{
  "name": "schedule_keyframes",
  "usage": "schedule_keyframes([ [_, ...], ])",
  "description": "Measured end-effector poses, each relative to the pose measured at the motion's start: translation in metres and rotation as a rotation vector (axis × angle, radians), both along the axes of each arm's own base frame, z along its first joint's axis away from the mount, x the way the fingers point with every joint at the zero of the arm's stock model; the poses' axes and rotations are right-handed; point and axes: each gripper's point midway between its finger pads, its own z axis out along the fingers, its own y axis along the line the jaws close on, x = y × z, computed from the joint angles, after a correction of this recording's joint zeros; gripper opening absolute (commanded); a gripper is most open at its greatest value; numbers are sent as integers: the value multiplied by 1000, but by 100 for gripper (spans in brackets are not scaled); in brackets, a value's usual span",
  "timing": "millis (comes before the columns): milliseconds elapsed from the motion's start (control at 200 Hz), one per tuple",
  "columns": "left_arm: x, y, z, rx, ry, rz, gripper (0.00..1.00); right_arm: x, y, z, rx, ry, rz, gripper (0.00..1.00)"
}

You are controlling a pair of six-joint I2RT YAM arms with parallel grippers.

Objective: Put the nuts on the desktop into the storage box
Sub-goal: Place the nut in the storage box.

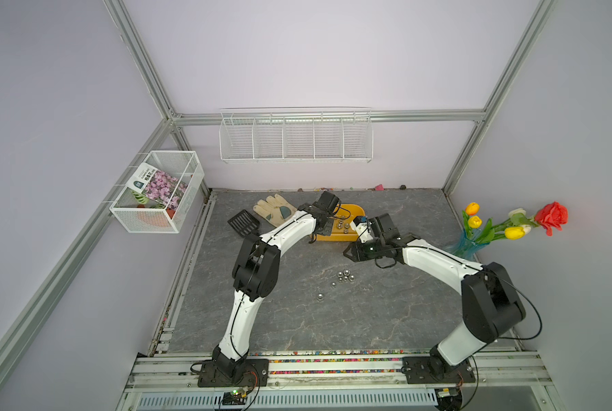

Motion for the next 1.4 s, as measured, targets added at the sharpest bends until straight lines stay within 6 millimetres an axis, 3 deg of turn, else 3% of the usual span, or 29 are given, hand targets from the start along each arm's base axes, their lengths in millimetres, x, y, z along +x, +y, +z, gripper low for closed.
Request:
schedule_keyframes([
  [150, 18, -5, -8, -8, -23, 0, 13, 1, 2, -10, 1, 18, 6, 42],
  [430, 32, -15, -16, -21, -34, -11, 13, 3, 4, -8, 10, 8, 9, 42],
  [829, 34, -16, -30, -24, -2, -24, 17, 2, 6, -18, 11, 38, 15, 42],
  [994, 37, -18, -37, -30, 7, -27, 26, 3, 7, -17, 12, 36, 15, 42],
  [1269, 36, -16, -42, -21, 20, -31, 29, 3, 7, -17, 12, 35, 15, 42],
  [1399, 36, -16, -42, -18, 19, -36, 40, 3, 7, -17, 12, 35, 15, 42],
])
